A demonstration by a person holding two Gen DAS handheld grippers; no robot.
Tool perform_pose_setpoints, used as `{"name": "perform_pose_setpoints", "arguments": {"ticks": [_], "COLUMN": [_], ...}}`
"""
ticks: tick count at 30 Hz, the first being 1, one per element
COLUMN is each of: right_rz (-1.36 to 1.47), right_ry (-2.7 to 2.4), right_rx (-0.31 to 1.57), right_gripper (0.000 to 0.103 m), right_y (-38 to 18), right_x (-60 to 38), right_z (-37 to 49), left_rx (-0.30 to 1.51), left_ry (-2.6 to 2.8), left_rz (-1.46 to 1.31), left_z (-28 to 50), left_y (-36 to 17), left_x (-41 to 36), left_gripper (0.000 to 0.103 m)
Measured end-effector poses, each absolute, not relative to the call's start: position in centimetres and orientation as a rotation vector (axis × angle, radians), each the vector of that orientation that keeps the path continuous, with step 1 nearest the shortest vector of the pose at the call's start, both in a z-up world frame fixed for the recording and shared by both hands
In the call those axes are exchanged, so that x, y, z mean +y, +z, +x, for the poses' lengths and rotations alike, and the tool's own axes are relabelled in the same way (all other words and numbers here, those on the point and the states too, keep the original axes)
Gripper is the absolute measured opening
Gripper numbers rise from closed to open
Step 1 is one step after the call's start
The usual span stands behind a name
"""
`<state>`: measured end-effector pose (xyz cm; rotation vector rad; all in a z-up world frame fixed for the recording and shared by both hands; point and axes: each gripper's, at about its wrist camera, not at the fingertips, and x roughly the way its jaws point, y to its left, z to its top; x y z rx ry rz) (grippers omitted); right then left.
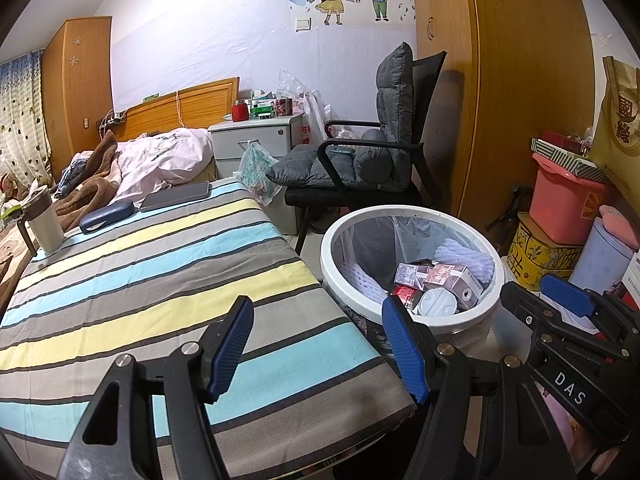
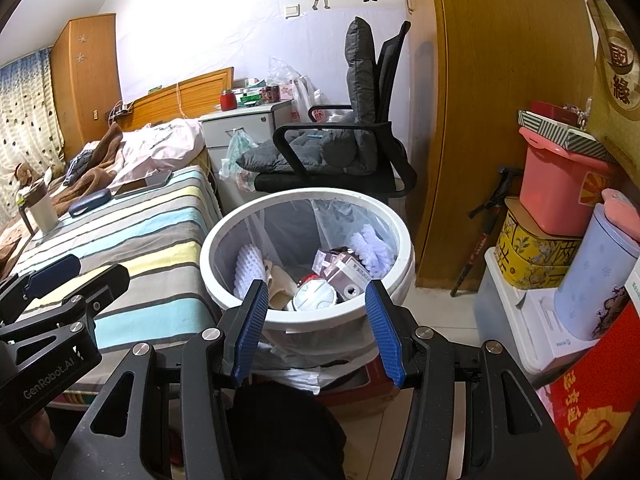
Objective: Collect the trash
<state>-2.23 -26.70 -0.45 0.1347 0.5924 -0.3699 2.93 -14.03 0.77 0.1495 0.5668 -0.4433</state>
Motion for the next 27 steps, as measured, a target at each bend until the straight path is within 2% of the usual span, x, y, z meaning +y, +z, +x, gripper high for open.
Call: {"name": "perform_pose_setpoints", "arguments": {"ticks": [27], "right_rz": [0.135], "right_ry": [-0.365], "right_rx": [0.593], "right_gripper": [0.053], "right_y": [-0.53], "right_x": [-26.47], "right_z": [-2.07], "left_rx": [0.57], "left_ry": [-0.445], "left_rz": [0.146], "left_z": [3.05], "left_y": [0.68], "left_x": [-14.05], "left_gripper": [0.069]}}
